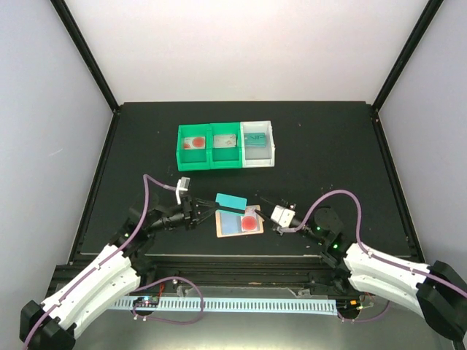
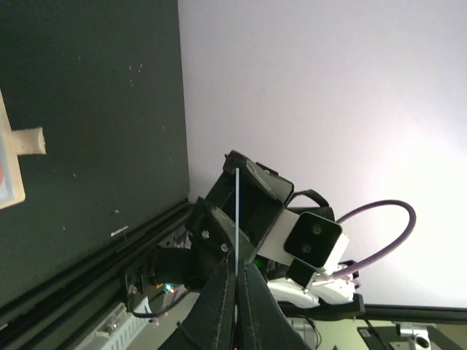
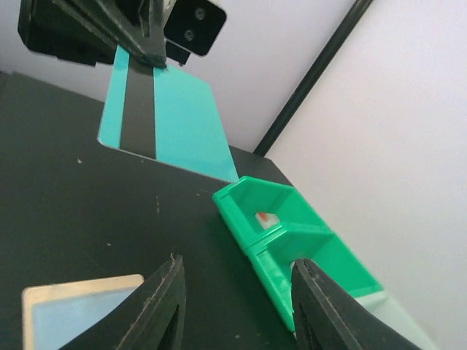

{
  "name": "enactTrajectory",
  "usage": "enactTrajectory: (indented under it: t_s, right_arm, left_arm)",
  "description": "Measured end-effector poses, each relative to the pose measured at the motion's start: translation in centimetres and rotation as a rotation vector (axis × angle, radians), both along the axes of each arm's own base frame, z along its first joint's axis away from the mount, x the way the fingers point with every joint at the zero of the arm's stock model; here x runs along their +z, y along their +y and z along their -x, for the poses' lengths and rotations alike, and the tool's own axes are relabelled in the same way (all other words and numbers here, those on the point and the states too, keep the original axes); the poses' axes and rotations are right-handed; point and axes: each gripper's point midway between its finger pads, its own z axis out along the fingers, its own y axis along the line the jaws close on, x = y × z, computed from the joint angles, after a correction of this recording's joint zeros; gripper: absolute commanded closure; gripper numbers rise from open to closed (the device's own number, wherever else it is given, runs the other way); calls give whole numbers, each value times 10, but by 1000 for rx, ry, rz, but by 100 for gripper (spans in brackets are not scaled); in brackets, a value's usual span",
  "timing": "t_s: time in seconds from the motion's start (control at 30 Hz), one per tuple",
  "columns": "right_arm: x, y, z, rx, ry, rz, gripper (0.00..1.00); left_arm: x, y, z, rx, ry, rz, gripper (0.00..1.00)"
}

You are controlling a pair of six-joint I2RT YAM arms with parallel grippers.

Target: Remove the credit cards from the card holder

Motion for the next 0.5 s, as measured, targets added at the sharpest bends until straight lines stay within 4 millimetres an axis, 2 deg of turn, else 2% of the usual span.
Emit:
enactTrajectory:
  t_s: [0.27,0.5]
  right_arm:
    - [7,15,-5,27,-194,85,63]
    - [11,20,-4,36,-317,136,65]
  left_arm:
    - [1,-4,10,-63,47,19,98]
    - [1,-6,14,-87,72,32,99]
